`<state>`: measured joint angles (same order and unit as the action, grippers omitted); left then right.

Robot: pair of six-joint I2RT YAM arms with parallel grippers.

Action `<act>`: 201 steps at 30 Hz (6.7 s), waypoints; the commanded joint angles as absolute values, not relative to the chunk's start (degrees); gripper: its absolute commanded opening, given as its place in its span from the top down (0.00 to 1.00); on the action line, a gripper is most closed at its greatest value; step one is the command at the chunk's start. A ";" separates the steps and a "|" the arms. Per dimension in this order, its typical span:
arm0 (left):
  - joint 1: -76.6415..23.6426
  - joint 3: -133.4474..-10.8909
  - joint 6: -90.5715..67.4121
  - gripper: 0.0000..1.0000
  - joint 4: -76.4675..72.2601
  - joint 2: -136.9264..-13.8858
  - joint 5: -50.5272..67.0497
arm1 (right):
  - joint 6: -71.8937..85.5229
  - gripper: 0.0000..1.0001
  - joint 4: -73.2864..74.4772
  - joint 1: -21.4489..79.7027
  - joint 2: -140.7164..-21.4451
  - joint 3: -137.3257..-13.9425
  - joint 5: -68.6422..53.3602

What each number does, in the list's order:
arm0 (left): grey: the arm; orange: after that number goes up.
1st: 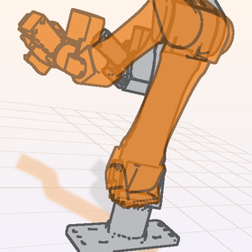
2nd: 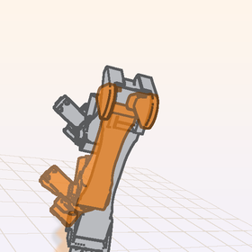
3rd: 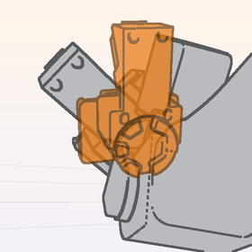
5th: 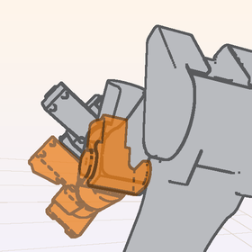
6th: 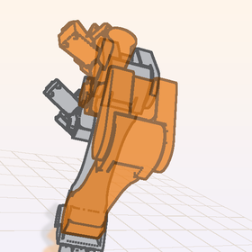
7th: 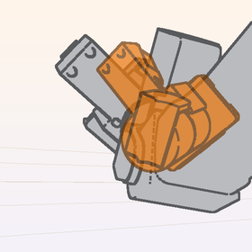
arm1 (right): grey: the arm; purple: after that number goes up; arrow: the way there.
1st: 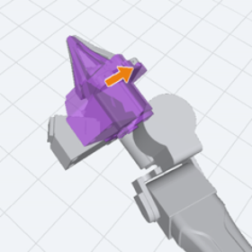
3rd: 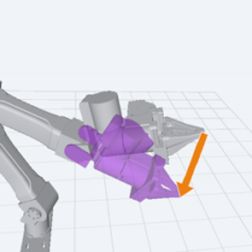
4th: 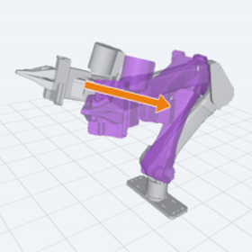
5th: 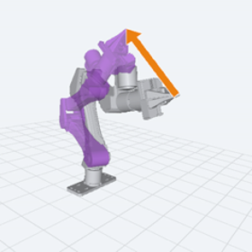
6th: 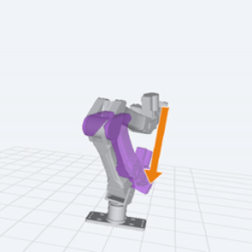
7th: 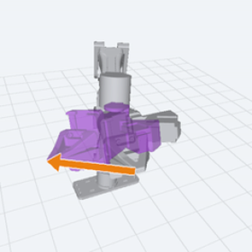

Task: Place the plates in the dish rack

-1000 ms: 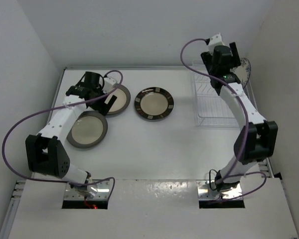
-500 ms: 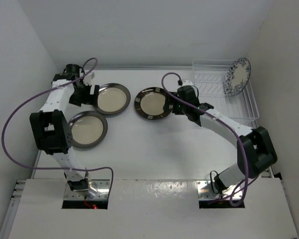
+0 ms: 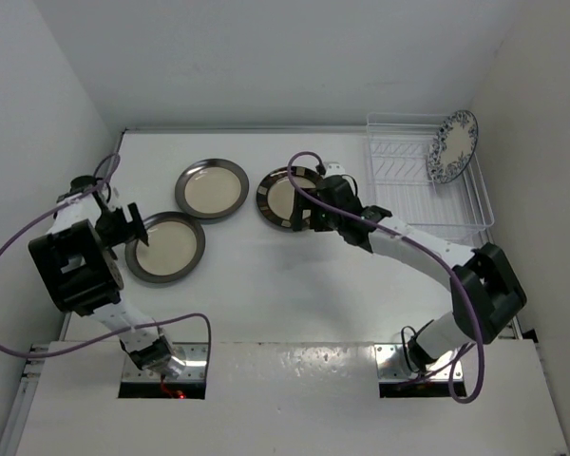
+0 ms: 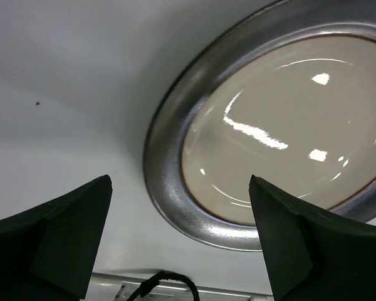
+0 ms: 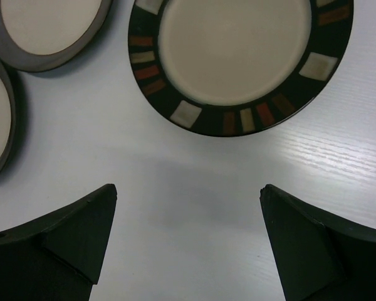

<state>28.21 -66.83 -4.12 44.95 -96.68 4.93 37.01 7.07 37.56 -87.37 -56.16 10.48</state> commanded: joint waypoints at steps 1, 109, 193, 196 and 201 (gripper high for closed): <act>32.94 -64.87 -4.84 0.04 40.34 -92.81 5.09 | 34.81 0.04 4.83 38.85 -84.46 -58.45 11.69; 13.18 -92.20 6.94 0.00 44.82 -100.81 27.51 | -21.36 1.00 -26.89 -3.69 -104.49 -91.67 34.72; 9.23 -99.14 8.78 1.00 37.35 -105.85 34.78 | -1.15 0.12 7.64 5.87 -74.96 -65.56 -13.73; 8.53 -101.15 13.59 1.00 40.32 -102.67 39.01 | 2.63 0.11 6.78 10.87 -77.69 -66.09 -20.72; 3.88 -107.04 23.10 1.00 52.80 -101.34 46.05 | 4.75 0.11 0.44 17.39 -84.36 -66.79 -26.80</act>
<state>8.10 -102.30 15.35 46.41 -104.68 36.03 2.61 4.78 14.33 -81.71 -64.03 -17.19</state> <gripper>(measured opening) 0.096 0.894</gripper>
